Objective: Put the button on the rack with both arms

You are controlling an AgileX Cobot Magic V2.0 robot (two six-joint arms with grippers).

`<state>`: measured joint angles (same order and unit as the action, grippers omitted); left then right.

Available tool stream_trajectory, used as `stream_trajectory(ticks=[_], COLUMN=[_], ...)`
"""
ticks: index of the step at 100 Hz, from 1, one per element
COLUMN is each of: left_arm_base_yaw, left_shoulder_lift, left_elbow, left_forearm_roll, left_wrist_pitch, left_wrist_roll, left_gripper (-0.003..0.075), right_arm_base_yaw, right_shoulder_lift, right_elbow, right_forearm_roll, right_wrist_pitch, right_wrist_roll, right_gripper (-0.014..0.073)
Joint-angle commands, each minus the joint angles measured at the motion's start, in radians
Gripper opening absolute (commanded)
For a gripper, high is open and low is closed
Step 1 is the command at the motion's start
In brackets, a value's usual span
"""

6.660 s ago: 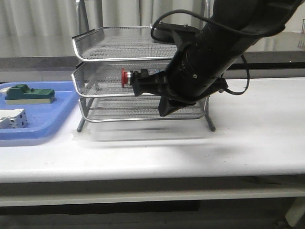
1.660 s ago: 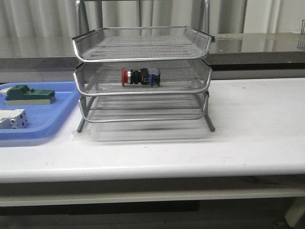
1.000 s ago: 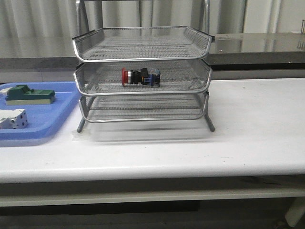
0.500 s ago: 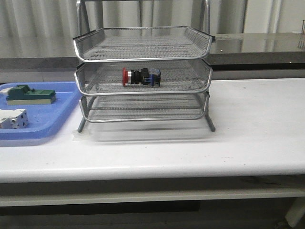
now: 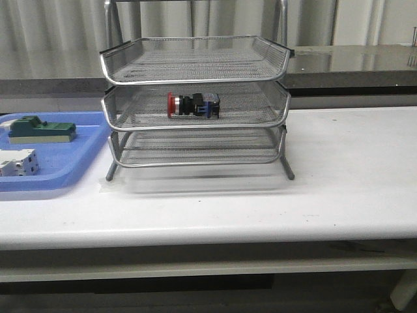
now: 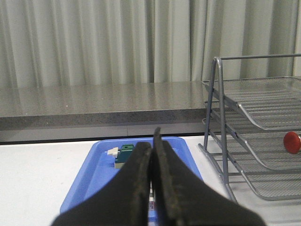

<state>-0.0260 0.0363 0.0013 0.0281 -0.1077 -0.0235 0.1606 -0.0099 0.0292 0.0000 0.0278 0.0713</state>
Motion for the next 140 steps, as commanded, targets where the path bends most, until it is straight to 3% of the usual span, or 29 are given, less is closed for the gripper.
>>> stream_trajectory(ticks=[1,32,140], left_arm_base_yaw=[0.002,0.002,0.002], left_shoulder_lift=[-0.034,-0.074,-0.074], left_elbow=[0.02,0.046,0.046], left_forearm_roll=[0.009,0.017,0.017], left_wrist_pitch=[-0.085,0.04,0.04], left_wrist_roll=[-0.051,-0.078,-0.078], left_gripper=[0.0004,0.0004,0.0004], right_arm_base_yaw=[-0.005,-0.005,-0.005], right_shoulder_lift=[-0.019,-0.019,-0.019], right_elbow=[-0.018,-0.018,-0.018], right_forearm_roll=[-0.009,-0.009,-0.009], right_wrist_pitch=[-0.089,-0.089,-0.089], right_wrist_roll=[-0.001,-0.001,-0.001], right_gripper=[-0.0067,-0.0067,-0.0067])
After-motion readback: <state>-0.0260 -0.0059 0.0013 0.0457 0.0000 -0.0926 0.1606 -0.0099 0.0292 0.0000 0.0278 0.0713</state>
